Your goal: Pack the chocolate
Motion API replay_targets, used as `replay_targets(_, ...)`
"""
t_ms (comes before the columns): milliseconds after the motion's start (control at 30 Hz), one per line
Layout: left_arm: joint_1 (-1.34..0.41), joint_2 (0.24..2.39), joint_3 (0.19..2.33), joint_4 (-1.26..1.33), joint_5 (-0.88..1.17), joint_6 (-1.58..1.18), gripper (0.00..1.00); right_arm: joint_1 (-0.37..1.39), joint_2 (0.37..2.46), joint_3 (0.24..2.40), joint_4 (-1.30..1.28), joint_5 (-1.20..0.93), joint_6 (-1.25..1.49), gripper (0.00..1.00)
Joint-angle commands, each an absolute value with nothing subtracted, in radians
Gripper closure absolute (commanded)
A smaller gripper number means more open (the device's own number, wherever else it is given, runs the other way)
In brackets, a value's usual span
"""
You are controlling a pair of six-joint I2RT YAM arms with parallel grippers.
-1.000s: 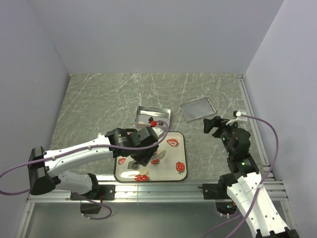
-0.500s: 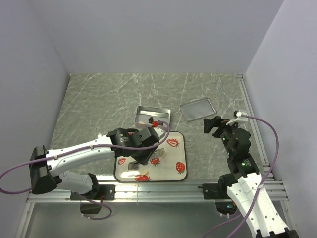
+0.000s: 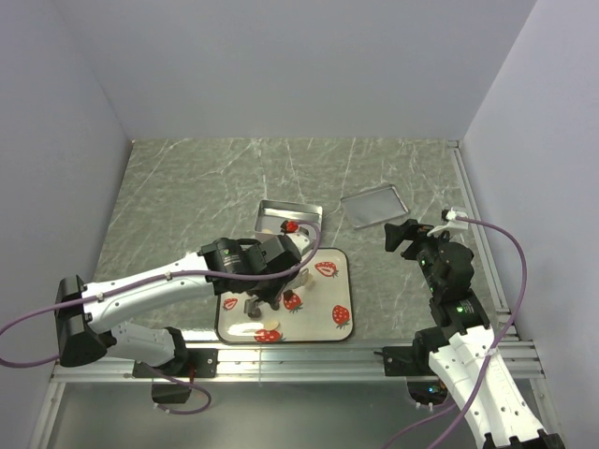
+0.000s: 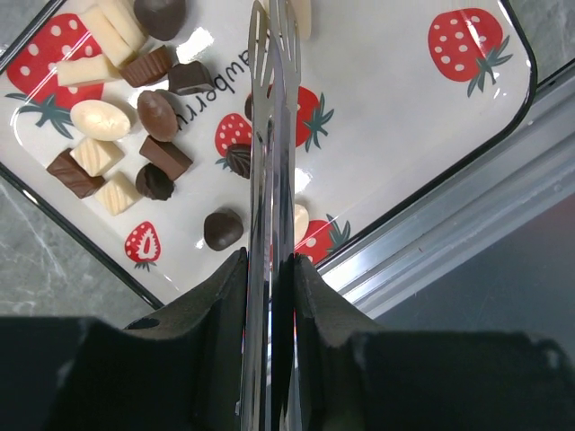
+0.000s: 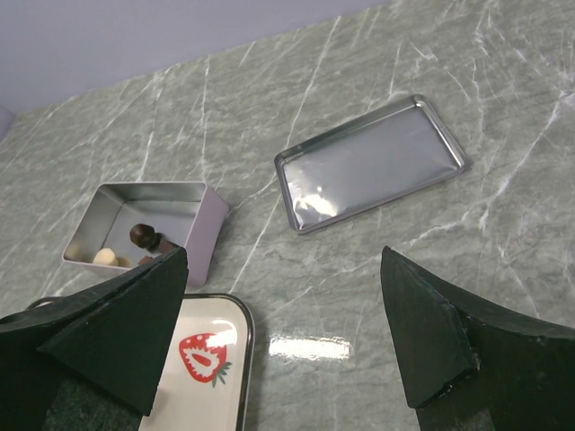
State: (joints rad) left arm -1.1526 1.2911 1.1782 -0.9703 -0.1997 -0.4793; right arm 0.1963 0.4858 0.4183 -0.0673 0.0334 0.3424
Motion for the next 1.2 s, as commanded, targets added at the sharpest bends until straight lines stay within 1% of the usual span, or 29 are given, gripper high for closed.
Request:
replay_targets(0, -1.157, 1.253, 1.215, -0.976, -0.239, -0.463, 0.71, 0.192, 0.483, 0.422, -0.032, 0.034, 0.325, 0.06)
replay_targets(233, -1.144, 1.252, 1.212, -0.963, -0.262, -0.445, 0.7, 0.192, 0.483, 0.423, -0.034, 0.034, 0.327, 0.06)
replay_targets(567, -1.06, 1.221, 1.195, -0.91, -0.239, -0.394, 0.71, 0.192, 0.483, 0.423, -0.035, 0.035, 0.325, 0.06)
replay_targets(633, -1.048, 1.213, 1.192, -0.904, -0.264, -0.39, 0.71, 0.192, 0.48, 0.422, -0.035, 0.035, 0.325, 0.06)
replay_targets(867, -0.973, 1.134, 1.158, -0.813, -0.265, -0.371, 0.71, 0.19, 0.48, 0.42, -0.031, 0.028, 0.327, 0.06)
replay_targets(1167, -0.897, 1.106, 1.155, -0.767, -0.258, -0.341, 0.71, 0.192, 0.469, 0.416, -0.028, 0.025, 0.328, 0.06)
